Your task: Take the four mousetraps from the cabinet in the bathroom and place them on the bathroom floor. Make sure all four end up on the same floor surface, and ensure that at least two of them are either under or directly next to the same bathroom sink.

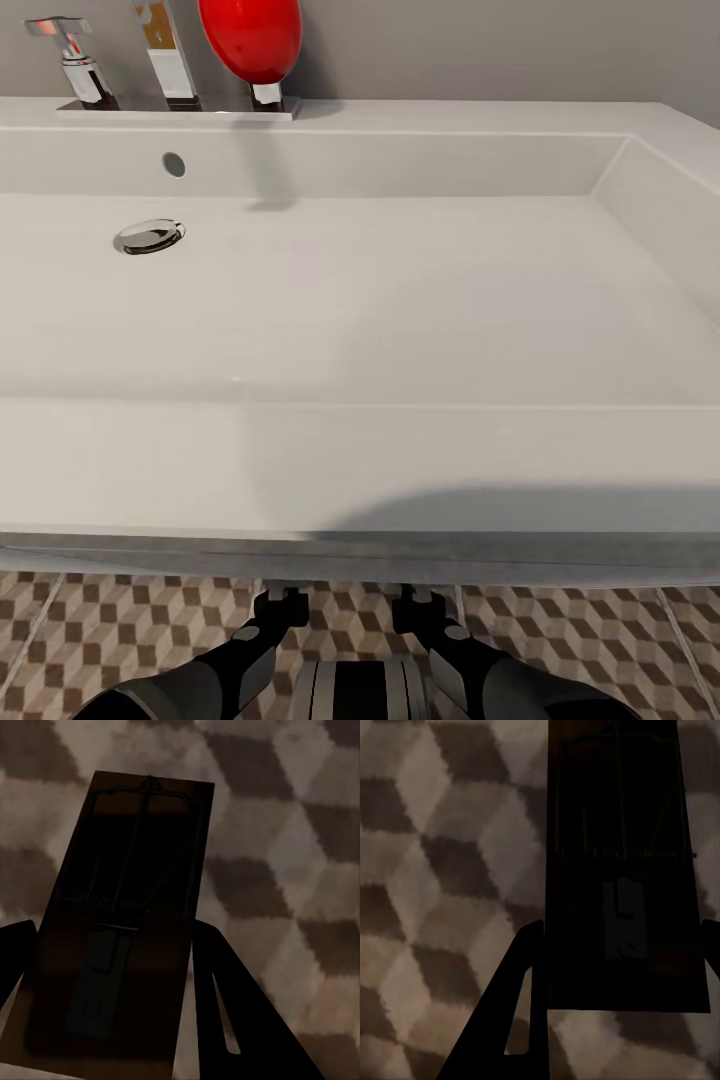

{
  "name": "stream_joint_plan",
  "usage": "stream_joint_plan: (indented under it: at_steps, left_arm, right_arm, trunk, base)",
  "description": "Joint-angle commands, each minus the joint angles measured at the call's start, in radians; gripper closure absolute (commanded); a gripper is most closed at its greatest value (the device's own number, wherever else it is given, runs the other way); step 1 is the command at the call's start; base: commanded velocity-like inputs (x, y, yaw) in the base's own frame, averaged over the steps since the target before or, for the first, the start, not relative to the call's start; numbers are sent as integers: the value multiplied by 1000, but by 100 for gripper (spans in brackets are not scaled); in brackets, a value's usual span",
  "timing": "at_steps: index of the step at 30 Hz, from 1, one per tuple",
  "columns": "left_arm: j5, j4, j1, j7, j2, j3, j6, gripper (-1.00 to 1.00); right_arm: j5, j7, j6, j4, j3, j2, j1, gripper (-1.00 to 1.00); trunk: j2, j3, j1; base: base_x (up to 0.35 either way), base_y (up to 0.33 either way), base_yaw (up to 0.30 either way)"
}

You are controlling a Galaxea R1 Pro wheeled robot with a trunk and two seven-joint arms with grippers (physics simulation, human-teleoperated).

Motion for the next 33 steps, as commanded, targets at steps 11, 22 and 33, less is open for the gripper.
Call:
stream_joint_plan:
  at_steps: [11, 22, 33]
  left_arm:
    - [-67, 1, -1, 3, 0, -7, -1, 100]
    - [-77, 1, -1, 3, 0, -7, -2, 100]
    - [-77, 1, -1, 3, 0, -7, -2, 100]
  right_arm:
    - [5, 0, -3, 3, 1, 0, -1, 100]
    - [4, -1, -2, 3, 1, 0, -1, 100]
    - [4, -3, 2, 17, 1, 0, -1, 100]
  trunk:
    - [0, -1, 0]
    - [0, -1, 0]
    - [0, -1, 0]
  base:
    - [0, 0, 0]
    - [0, 0, 0]
    - [0, 0, 0]
